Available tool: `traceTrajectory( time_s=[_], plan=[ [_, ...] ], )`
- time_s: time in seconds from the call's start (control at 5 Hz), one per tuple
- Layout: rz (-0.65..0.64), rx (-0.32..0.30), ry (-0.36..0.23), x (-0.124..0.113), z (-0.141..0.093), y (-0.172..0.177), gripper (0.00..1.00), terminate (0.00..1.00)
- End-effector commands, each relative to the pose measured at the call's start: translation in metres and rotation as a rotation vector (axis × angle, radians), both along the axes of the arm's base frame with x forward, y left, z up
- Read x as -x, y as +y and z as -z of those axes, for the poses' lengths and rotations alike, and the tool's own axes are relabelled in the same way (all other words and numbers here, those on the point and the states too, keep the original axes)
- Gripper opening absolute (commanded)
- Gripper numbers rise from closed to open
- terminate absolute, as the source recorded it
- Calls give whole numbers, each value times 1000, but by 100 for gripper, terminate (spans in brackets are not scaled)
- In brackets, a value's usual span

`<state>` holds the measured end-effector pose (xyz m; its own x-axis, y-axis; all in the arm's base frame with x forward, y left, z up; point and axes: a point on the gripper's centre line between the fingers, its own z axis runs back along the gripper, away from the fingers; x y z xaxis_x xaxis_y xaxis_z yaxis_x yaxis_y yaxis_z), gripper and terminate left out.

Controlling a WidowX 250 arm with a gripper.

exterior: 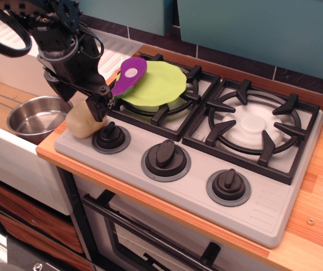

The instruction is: Put eggplant on plate and largepotato in pot or pan in sink

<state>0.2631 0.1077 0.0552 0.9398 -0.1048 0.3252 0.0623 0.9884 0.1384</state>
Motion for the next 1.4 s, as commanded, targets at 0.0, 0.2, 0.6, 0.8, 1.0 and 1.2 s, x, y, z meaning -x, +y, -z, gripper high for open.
traceTrajectory(
  time_s=[0.0,0.2,0.6,0.8,1.0,1.2],
  plan=[
    [17,15,-46,-2,3,2,100,0],
    [39,32,-59,-3,10,4,100,0],
    [65,77,-83,-2,16,9,100,0],
    [69,95,-89,-2,19,9,100,0],
    [72,115,-91,-3,22,9,100,0],
    [77,141,-95,-3,25,8,100,0]
  ],
)
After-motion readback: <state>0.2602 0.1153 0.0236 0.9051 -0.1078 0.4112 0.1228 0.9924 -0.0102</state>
